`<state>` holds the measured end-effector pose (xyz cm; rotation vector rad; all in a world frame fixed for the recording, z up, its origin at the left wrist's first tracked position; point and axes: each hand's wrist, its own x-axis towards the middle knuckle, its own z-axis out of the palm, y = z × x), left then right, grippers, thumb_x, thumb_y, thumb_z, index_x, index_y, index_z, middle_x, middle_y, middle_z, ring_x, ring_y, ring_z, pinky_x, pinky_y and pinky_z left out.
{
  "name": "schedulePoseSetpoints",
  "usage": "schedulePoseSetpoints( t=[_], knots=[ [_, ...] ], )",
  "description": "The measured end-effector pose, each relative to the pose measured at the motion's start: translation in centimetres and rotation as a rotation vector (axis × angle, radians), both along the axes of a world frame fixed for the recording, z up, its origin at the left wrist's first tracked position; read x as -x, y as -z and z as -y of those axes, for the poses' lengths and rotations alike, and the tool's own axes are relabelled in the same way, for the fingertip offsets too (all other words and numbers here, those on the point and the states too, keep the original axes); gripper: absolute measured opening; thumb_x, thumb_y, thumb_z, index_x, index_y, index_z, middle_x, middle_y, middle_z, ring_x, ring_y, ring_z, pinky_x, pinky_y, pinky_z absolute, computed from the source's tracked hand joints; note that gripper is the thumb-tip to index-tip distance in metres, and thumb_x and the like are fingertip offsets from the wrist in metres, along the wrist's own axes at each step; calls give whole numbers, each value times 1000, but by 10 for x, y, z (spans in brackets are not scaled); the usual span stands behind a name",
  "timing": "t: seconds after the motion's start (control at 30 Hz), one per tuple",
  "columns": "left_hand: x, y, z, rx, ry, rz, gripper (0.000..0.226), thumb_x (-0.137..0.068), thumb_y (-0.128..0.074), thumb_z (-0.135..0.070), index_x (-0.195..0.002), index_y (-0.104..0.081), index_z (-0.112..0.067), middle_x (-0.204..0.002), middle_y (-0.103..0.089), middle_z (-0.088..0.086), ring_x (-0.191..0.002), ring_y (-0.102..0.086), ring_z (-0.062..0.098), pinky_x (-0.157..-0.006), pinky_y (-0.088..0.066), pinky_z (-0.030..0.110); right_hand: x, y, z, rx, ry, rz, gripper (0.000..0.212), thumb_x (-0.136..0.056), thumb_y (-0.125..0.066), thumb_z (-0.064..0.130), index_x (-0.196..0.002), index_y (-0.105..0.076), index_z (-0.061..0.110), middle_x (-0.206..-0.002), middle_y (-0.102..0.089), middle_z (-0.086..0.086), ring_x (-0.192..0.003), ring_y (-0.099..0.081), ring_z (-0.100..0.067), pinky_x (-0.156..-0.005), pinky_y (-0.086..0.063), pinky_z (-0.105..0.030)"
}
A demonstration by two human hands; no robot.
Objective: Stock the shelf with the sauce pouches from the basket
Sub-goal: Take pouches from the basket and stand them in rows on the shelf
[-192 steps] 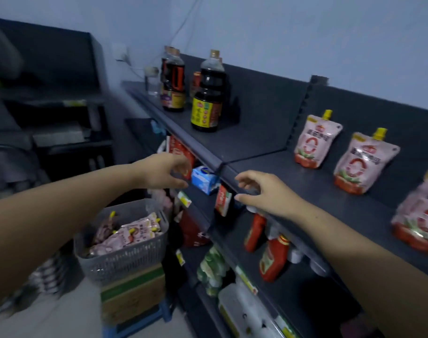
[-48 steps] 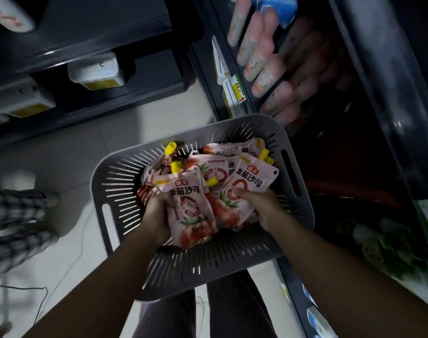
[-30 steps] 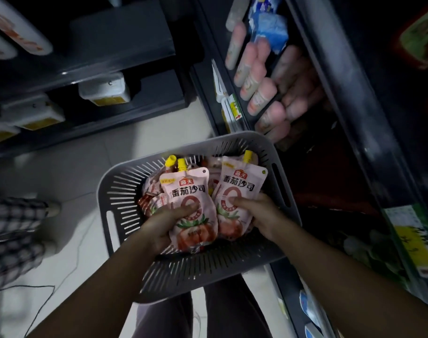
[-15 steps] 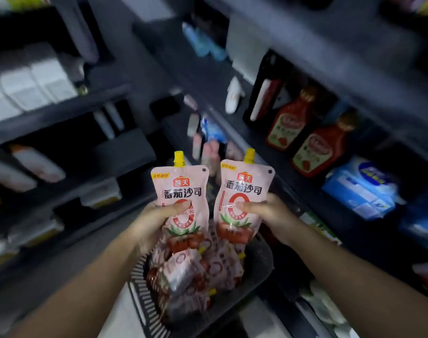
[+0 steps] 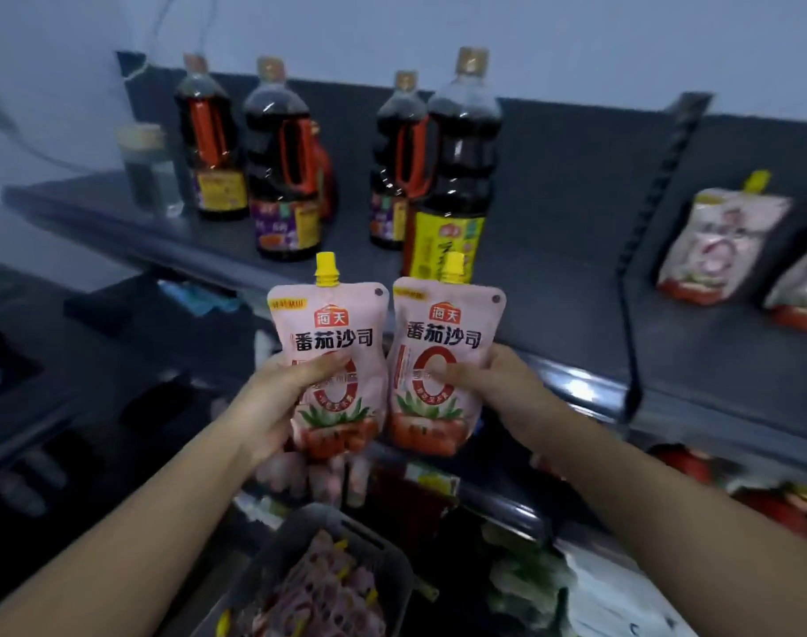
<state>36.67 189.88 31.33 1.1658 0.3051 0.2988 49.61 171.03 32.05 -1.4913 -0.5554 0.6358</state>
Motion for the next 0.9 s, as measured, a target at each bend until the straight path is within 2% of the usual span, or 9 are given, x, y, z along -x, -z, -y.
schedulePoseSetpoints(
  t=[0.13, 0.2, 0.3, 0.47, 0.53, 0.63, 0.7, 0.77, 0.9],
  knots=[
    [-29, -27, 51, -56, 95, 35, 58, -31, -91, -30, -84, -75, -11, -89, -75, 13, -72, -73, 23, -57, -59, 31, -10, -32, 63, 39, 85, 94, 18, -78, -69, 1, -95, -69, 8, -97, -75, -10, -88, -71, -26, -81, -58, -36],
    [-43, -36, 76, -46, 132, 36, 63, -27, -92, -29, -84, -73, -11, -84, -76, 12, -70, -73, 23, -53, -59, 31, -15, -45, 94, 59, 117, 125, 15, -79, -69, 2, -92, -70, 8, -98, -74, -12, -86, -72, -25, -78, -59, -36],
    [-69, -46, 119, -65, 209, 38, 77, -14, -94, -34, -85, -75, -12, -91, -75, 15, -76, -73, 27, -58, -59, 34, -24, -58, 149, 51, 207, 98, 14, -78, -71, 4, -90, -70, 9, -96, -74, -14, -85, -71, -27, -75, -59, -36],
    [-108, -57, 200, -113, 281, 61, 90, -10, -93, -37, -92, -71, -9, -91, -75, 16, -76, -73, 27, -58, -59, 32, -37, -67, 245, 22, 307, 77, 24, -76, -72, 4, -100, -69, 5, -104, -72, -16, -96, -69, -31, -86, -56, -42],
    [-119, -58, 231, -133, 308, 76, 84, -12, -93, -38, -87, -74, -8, -91, -75, 17, -76, -73, 28, -57, -59, 31, -43, -69, 279, 18, 331, 85, 23, -76, -73, 5, -98, -71, 8, -102, -73, -14, -93, -70, -29, -85, -56, -41],
    [-137, -53, 267, -145, 302, 88, 77, -16, -93, -39, -84, -75, -8, -91, -75, 18, -76, -73, 30, -57, -59, 32, -52, -70, 322, -11, 337, 78, 20, -76, -73, 7, -95, -71, 11, -95, -75, -10, -87, -72, -25, -74, -59, -33],
    [-148, -51, 286, -135, 282, 84, 57, -37, -90, -31, -85, -74, -7, -91, -74, 19, -73, -73, 29, -58, -59, 32, -59, -70, 345, -19, 357, 96, 24, -75, -74, 11, -99, -71, 10, -97, -75, -9, -89, -72, -25, -78, -58, -35],
    [-156, -53, 301, -118, 254, 87, 35, -59, -74, -18, -91, -70, -4, -92, -73, 19, -69, -73, 27, -57, -59, 31, -65, -69, 363, -28, 382, 100, 27, -75, -74, 12, -101, -71, 7, -99, -74, -11, -91, -72, -27, -82, -57, -38],
    [-171, -56, 312, -123, 246, 98, 30, -66, -66, -12, -95, -68, -3, -84, -75, 15, -67, -73, 24, -53, -57, 28, -79, -67, 385, -42, 425, 90, 28, -76, -73, 9, -103, -70, 5, -101, -74, -13, -93, -71, -28, -86, -56, -40]
  ],
)
